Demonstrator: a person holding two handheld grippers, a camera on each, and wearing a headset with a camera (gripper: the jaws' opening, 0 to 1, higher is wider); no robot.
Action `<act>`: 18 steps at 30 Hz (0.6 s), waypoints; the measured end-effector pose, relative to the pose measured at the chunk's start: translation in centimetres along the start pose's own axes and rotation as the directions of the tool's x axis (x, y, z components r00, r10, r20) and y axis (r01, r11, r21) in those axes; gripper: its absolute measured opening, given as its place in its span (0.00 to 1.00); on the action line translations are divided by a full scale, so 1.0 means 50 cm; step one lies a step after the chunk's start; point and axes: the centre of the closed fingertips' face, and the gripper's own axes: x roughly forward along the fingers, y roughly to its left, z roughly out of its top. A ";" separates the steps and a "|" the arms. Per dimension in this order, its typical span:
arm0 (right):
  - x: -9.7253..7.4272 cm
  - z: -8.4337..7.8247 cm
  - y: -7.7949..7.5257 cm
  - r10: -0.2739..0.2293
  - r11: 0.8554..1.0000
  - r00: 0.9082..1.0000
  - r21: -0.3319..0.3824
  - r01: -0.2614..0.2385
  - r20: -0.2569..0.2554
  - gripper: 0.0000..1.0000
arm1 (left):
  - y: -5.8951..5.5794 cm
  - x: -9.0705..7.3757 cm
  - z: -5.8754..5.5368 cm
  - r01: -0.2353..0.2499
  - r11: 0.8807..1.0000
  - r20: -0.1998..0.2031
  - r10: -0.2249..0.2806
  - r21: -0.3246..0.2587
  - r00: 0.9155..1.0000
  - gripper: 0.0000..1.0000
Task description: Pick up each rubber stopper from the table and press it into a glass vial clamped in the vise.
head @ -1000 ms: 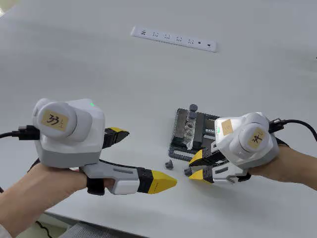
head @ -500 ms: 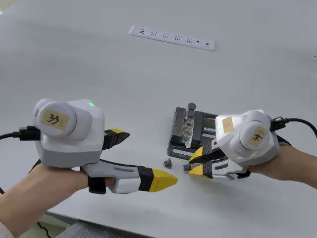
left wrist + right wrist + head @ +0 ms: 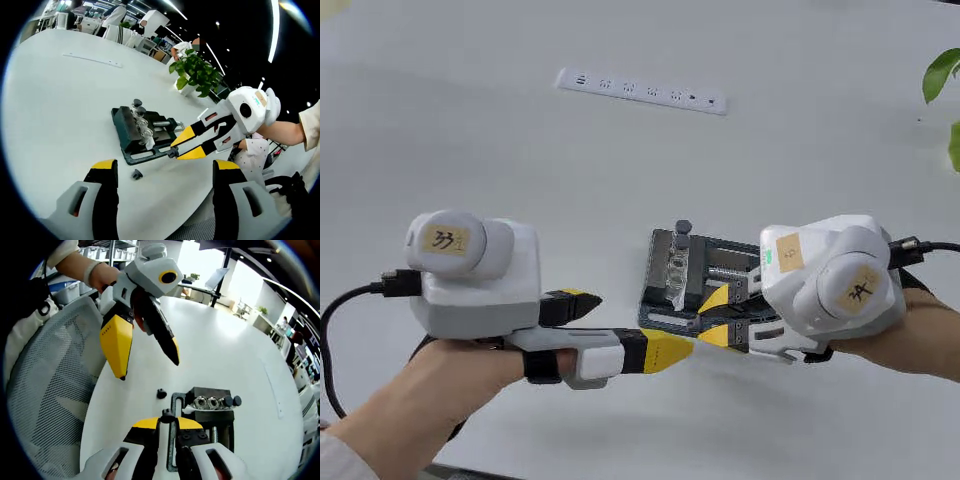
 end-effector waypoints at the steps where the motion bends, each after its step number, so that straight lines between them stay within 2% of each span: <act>1: -0.002 0.002 0.002 0.000 1.000 1.000 0.002 0.000 0.001 0.07 | -0.002 0.004 0.001 0.001 1.000 0.004 -0.001 -0.005 1.000 0.75; 6: -0.018 0.014 -0.001 -0.048 0.998 0.999 -0.028 0.048 -0.004 0.07 | -0.018 0.024 -0.002 0.022 0.998 0.000 -0.022 -0.067 1.000 0.66; 10: -0.033 0.028 -0.003 -0.079 0.996 0.997 -0.035 0.079 0.001 0.07 | -0.021 0.037 0.005 0.030 0.986 0.026 -0.026 -0.163 0.999 0.61; 12: -0.039 0.030 -0.010 -0.114 0.992 0.994 -0.048 0.114 -0.002 0.07 | -0.028 0.040 0.008 0.038 0.984 0.034 -0.032 -0.175 0.999 0.58; 18: -0.048 0.037 -0.003 -0.126 0.990 0.992 -0.066 0.126 -0.001 0.07 | -0.043 0.050 0.021 0.061 0.970 0.064 -0.047 -0.235 0.997 0.43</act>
